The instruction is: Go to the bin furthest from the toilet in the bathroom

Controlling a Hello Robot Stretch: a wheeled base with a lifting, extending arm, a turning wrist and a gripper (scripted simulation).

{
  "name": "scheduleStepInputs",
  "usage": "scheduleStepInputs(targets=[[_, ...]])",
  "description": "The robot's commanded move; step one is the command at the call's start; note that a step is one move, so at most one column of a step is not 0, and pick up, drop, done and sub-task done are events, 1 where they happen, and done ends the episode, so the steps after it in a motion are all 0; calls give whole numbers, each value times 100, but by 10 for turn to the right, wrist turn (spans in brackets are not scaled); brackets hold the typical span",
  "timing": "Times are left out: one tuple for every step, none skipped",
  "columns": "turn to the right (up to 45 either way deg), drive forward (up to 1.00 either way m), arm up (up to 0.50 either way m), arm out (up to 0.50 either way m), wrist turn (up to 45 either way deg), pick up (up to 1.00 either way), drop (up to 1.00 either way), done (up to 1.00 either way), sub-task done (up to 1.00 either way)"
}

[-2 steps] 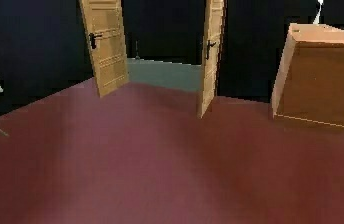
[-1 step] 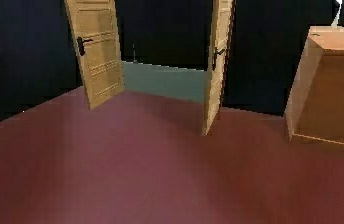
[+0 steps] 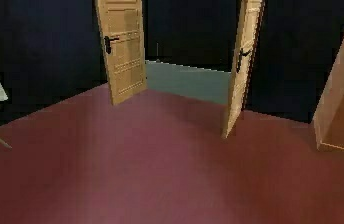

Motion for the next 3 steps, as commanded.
scheduleStepInputs(targets=[[0, 100, 0, 0, 0, 0, 0, 0, 0], [0, 100, 0, 0, 0, 0, 0, 0, 0], [0, 100, 0, 0, 0, 0, 0, 0, 0]])
